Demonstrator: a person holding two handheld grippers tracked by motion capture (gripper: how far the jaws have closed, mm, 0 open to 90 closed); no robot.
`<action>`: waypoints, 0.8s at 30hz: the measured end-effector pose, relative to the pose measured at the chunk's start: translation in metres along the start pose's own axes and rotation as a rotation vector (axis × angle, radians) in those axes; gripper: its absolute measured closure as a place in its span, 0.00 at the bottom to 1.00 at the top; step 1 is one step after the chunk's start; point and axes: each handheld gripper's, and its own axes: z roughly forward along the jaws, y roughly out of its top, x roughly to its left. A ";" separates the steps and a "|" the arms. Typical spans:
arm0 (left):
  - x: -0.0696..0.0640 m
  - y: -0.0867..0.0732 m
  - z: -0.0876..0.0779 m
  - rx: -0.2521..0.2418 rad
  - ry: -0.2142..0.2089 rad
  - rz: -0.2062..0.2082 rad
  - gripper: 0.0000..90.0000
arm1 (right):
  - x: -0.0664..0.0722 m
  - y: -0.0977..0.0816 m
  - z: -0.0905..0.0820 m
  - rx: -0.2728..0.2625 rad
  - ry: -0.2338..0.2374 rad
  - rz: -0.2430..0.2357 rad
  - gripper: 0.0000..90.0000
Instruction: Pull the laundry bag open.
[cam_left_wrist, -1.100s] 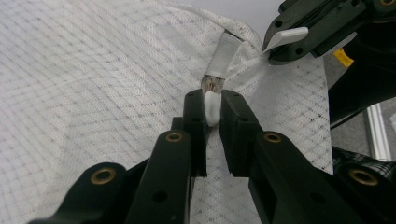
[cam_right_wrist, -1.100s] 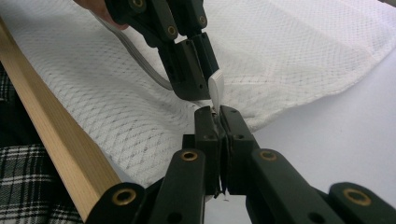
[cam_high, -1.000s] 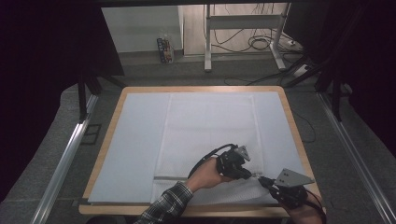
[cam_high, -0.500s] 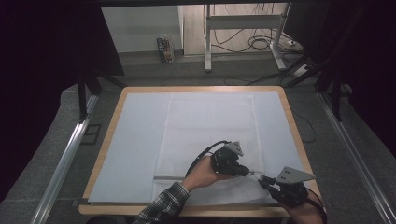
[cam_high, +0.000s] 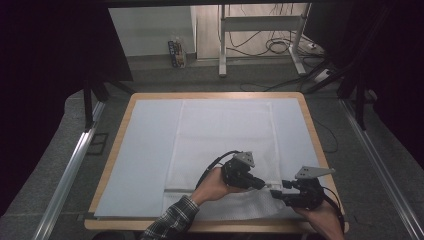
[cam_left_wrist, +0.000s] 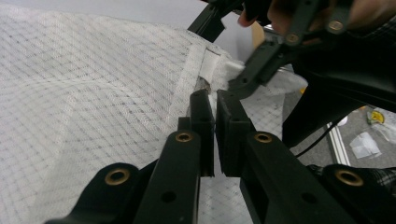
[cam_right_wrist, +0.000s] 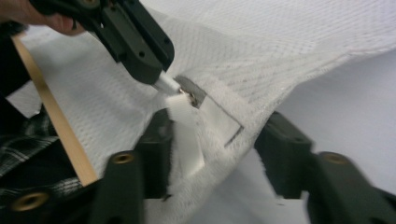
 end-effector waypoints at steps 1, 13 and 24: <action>0.000 -0.001 0.000 0.002 0.002 0.001 0.97 | 0.000 0.001 0.001 0.004 0.005 0.011 0.61; 0.000 -0.009 0.008 0.056 0.027 0.012 0.94 | 0.006 0.004 -0.003 -0.022 0.004 -0.020 0.94; -0.001 -0.007 0.014 0.048 0.028 -0.023 0.87 | 0.008 0.005 -0.004 -0.036 -0.007 -0.037 0.94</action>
